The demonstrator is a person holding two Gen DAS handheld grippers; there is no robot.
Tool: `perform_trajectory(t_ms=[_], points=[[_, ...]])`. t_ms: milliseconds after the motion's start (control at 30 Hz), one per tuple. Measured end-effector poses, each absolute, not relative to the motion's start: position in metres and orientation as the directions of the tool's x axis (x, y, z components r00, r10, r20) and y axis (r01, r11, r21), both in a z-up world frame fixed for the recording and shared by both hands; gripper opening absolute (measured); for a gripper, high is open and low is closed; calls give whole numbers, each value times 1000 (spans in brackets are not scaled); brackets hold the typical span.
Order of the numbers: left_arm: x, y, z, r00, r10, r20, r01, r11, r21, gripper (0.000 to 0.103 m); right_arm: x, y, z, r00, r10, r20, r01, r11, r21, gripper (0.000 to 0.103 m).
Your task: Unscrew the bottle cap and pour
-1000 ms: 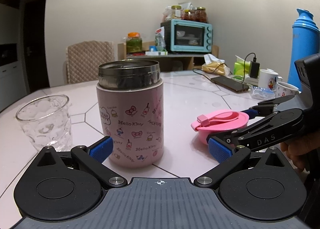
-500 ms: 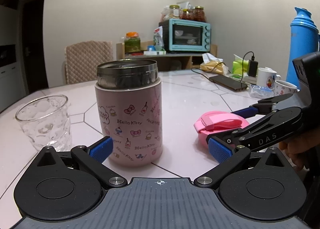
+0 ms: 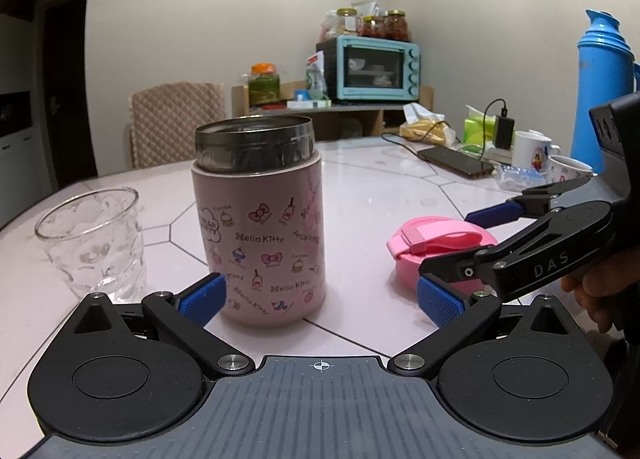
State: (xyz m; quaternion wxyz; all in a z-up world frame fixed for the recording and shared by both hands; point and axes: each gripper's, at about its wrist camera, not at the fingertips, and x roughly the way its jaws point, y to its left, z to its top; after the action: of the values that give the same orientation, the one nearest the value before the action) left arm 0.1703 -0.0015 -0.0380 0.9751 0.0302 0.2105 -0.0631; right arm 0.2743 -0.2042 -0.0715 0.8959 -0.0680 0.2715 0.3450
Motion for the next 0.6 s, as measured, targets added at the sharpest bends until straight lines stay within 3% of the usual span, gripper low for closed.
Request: perform_trajectory(t_ms=[600], points=[[162, 1, -41, 903, -108, -416, 136, 990, 38, 103, 265, -212, -65, 626, 590, -511, -649, 757, 80, 103]])
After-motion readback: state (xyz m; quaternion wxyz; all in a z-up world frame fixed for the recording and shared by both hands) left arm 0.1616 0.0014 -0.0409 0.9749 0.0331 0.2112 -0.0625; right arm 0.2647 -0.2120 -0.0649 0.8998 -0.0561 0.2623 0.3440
